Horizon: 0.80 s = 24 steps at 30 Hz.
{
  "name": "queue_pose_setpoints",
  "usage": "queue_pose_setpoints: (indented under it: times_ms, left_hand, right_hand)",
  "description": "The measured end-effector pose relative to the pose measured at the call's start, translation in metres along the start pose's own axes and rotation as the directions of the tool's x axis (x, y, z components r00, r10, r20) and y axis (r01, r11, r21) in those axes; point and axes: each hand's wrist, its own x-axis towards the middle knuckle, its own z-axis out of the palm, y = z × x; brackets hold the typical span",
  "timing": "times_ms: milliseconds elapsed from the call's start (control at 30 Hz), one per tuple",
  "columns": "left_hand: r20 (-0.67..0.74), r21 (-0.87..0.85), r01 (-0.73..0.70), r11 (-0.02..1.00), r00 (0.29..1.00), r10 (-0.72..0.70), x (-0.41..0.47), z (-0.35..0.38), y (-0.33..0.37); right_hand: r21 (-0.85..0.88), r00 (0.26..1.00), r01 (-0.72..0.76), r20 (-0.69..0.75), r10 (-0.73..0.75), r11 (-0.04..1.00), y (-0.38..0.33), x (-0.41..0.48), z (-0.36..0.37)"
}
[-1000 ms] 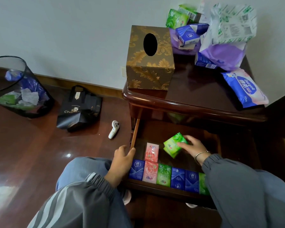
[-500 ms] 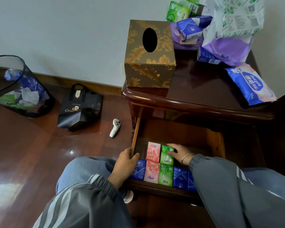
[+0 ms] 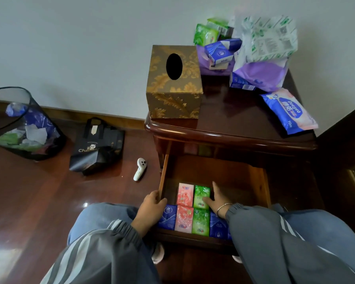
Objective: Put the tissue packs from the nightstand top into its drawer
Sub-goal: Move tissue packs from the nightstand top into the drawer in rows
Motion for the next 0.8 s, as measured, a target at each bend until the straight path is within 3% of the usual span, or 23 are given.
queue_pose_setpoints:
  times_ms: [133, 233, 300, 367, 400, 467, 533, 567, 633, 800]
  left_hand:
    - [0.014, 0.047, 0.006, 0.999, 1.0, -0.006, -0.004, -0.001, 0.0]
    - [-0.006, 0.12, -0.022, 0.992, 1.0, 0.023, -0.012, -0.002, 0.004]
    - [-0.079, 0.202, -0.082, 0.976, 0.992, 0.1, -0.019, -0.005, 0.01]
    - [-0.175, 0.226, -0.176, 0.958, 0.96, 0.217, -0.028, -0.008, 0.022]
    - [-0.209, 0.227, -0.235, 0.945, 0.936, 0.283, -0.033, -0.009, 0.031]
    - [-0.229, 0.254, -0.361, 0.897, 0.879, 0.418, -0.044, -0.011, 0.056]
    - [-0.196, 0.275, -0.49, 0.828, 0.814, 0.547, -0.057, -0.013, 0.09]
    - [-0.167, 0.288, -0.561, 0.776, 0.769, 0.617, -0.065, -0.014, 0.109]
    - [-0.11, 0.329, -0.693, 0.642, 0.647, 0.755, -0.078, -0.017, 0.149]
    - [-0.065, 0.509, -0.767, 0.39, 0.418, 0.906, -0.076, -0.03, 0.245]
  right_hand:
    - [-0.144, 0.996, 0.092, 0.015, -0.091, 0.985, -0.013, -0.025, -0.019]
    - [-0.188, 0.951, 0.308, 0.036, -0.307, 0.933, -0.029, -0.068, -0.049]
    - [-0.131, 0.875, 0.463, -0.088, -0.476, 0.877, -0.036, -0.101, -0.079]
    - [-0.13, 0.733, 0.595, -0.319, -0.602, 0.793, -0.04, -0.134, -0.117]
    - [-0.189, 0.617, 0.642, -0.447, -0.647, 0.743, -0.04, -0.145, -0.138]
    - [-0.347, 0.387, 0.629, -0.636, -0.668, 0.696, -0.038, -0.158, -0.18]
    - [-0.41, 0.279, 0.543, -0.735, -0.618, 0.733, -0.037, -0.154, -0.222]
    - [-0.423, 0.271, 0.488, -0.758, -0.594, 0.763, -0.038, -0.147, -0.24]
    - [-0.462, 0.337, 0.36, -0.746, -0.575, 0.811, -0.043, -0.123, -0.271]
    - [-0.448, 0.651, 0.113, -0.64, -0.407, 0.887, -0.057, -0.05, -0.299]
